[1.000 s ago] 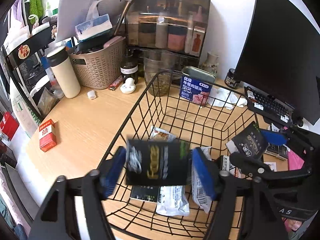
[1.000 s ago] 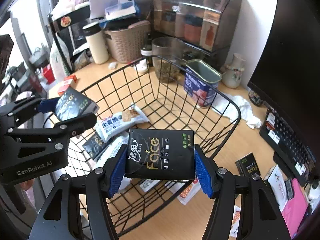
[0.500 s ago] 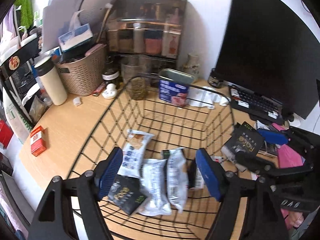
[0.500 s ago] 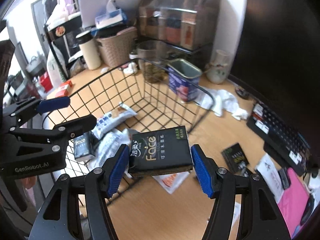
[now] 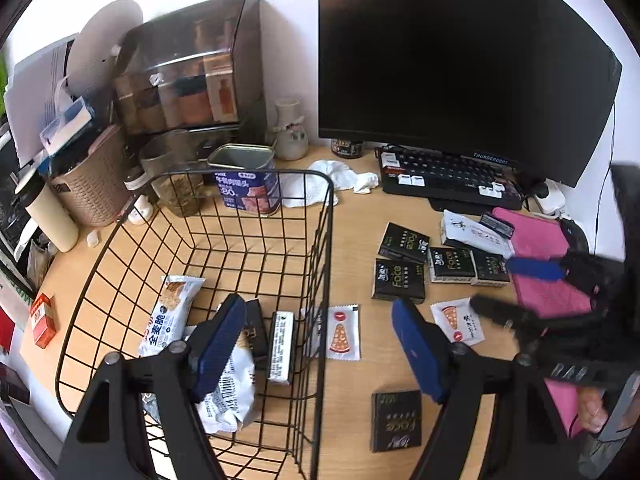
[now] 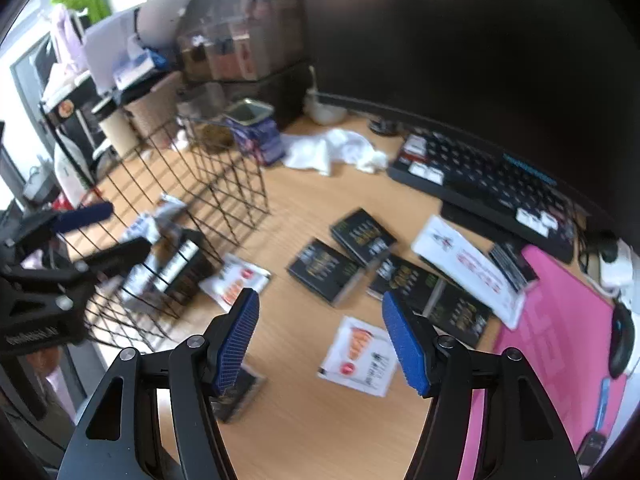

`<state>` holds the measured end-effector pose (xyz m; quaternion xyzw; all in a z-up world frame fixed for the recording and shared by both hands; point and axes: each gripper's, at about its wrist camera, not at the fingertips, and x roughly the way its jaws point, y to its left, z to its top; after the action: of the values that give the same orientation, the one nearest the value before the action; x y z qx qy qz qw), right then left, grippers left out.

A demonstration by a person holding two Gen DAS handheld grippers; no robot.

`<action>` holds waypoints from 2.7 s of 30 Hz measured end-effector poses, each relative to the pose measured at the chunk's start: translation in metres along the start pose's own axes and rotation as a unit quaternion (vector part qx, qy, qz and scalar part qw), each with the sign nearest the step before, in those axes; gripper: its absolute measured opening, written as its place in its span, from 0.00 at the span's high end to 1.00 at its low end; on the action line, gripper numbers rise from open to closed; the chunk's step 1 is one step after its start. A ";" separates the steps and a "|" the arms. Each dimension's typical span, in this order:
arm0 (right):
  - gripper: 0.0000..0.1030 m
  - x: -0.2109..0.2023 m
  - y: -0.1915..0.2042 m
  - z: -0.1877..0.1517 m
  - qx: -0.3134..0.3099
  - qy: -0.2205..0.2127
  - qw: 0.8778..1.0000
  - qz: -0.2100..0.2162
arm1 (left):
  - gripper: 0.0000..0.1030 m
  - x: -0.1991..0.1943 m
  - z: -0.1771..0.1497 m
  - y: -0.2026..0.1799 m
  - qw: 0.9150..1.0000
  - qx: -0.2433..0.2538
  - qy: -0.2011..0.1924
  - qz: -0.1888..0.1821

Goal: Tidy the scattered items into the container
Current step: 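Move both grippers back over the Face packs on the desk, then grasp a Face pack with the left gripper while the right grasps another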

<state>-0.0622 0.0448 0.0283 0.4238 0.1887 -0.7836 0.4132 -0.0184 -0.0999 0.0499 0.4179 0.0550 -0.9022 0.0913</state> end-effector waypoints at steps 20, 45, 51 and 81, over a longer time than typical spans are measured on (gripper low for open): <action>0.37 0.032 -0.074 -0.092 0.081 0.057 0.995 -0.020 | 0.13 0.003 -0.045 -0.084 0.996 0.070 0.000 0.047; 0.37 0.024 -0.067 -0.096 0.076 0.050 0.996 -0.016 | 0.13 0.092 -0.103 -0.088 0.986 0.071 0.147 -0.019; 0.37 0.029 -0.071 -0.095 0.074 0.053 0.996 -0.024 | 0.49 0.090 -0.098 -0.075 0.989 0.049 0.140 -0.023; 0.35 0.052 -0.218 -0.013 0.157 0.024 0.980 -0.117 | 0.49 0.151 0.024 -0.115 0.988 0.063 0.106 -0.095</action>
<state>-0.2475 0.1559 -0.0339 0.4768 0.1216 -0.8361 0.2427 -0.1561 -0.0100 -0.0470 0.5093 0.0470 -0.8588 -0.0278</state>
